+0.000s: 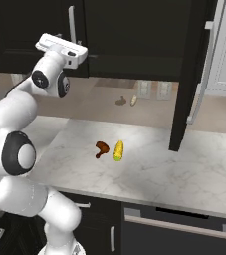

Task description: Pick the pan from the cabinet and place it on the stove. Then turn on the stove burner for the pan.

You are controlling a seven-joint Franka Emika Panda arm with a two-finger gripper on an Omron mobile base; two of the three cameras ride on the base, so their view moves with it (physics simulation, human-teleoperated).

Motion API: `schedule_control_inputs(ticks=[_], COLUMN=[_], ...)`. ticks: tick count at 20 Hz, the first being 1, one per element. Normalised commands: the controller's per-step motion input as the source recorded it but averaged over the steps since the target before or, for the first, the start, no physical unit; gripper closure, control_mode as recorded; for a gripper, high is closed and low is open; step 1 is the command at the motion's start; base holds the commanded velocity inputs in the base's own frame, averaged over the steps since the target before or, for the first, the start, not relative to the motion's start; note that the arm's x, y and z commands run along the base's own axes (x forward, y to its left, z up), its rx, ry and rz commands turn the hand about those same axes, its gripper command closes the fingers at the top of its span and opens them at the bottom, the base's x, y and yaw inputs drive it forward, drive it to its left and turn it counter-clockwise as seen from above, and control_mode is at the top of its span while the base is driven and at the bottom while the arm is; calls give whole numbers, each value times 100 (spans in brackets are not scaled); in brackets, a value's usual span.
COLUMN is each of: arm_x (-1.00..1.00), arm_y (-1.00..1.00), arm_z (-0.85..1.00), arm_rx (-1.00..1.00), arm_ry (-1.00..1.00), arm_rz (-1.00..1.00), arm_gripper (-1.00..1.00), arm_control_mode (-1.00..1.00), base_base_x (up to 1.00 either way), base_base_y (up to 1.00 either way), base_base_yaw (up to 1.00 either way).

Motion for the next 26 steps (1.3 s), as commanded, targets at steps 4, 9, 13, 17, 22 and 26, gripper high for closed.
schedule_control_inputs(ticks=[4, 9, 13, 17, 22, 26], arm_x=[52, 24, 0, 0, -29, -64], arm_y=[0, 27, 29, 57, 74, 83], arm_z=[-18, -13, -10, -9, -1, 0], arm_rx=[0, -1, -1, -3, -4, -5], arm_ry=[1, 9, 4, 6, 5, 3], arm_rz=[15, 8, 7, 10, 11, 9], arm_gripper=[100, 100, 100, 100, 100, 100], arm_control_mode=[-100, -100, -100, -100, -100, -100], base_base_x=[0, 0, 0, 0, 0, 0], base_base_y=[0, 0, 0, 0, 0, 0], base_base_yaw=[0, 0, 0, 0, 0, 0])
